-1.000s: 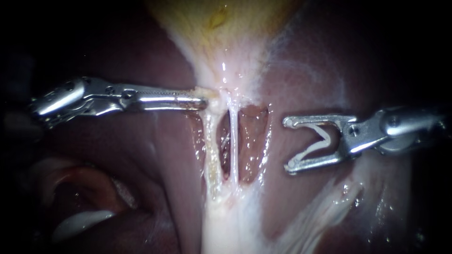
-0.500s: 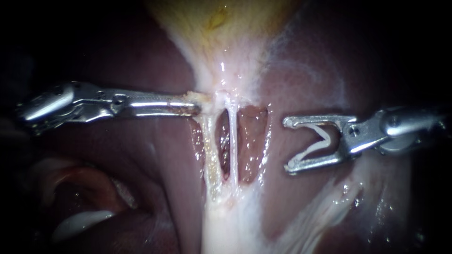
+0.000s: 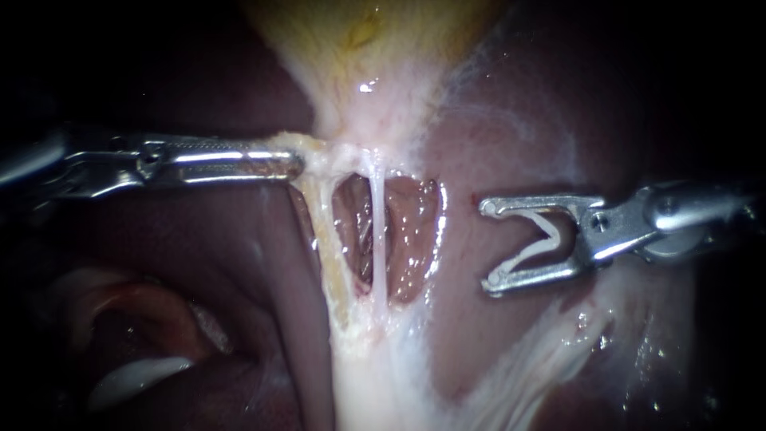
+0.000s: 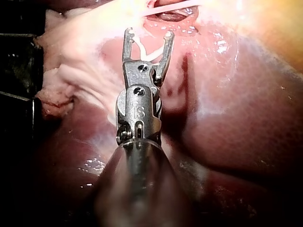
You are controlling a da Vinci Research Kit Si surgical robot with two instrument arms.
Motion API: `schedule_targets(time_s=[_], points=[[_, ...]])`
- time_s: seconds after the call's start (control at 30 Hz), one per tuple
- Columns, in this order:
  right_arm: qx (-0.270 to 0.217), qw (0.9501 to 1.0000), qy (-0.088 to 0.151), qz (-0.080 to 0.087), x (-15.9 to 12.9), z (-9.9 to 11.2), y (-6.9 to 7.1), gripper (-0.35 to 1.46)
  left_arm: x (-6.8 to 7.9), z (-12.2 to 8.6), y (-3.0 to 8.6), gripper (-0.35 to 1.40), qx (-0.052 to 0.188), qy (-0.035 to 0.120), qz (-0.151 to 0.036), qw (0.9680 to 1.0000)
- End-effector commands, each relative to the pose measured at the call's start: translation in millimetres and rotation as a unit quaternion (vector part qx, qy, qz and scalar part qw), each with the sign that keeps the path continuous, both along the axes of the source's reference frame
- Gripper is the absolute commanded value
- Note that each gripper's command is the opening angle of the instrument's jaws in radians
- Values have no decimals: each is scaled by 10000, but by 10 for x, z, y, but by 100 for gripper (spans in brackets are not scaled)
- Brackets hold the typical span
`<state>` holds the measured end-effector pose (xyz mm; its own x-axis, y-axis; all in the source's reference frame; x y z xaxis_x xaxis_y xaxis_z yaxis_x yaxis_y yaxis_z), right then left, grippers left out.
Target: Grabbing gallbladder
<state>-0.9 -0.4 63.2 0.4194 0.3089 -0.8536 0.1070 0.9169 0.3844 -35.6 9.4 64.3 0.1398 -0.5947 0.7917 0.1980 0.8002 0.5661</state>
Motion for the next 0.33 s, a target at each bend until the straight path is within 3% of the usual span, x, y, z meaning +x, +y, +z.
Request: schedule_targets(time_s=[0.03,0.33], points=[[0,10000,-1,2,0,0,0,50,-1,2,-1,-35,-8,0,8,10000],[0,10000,-1,3,0,0,0,50,0,4,-1,-35,-13,2,7,10000]])
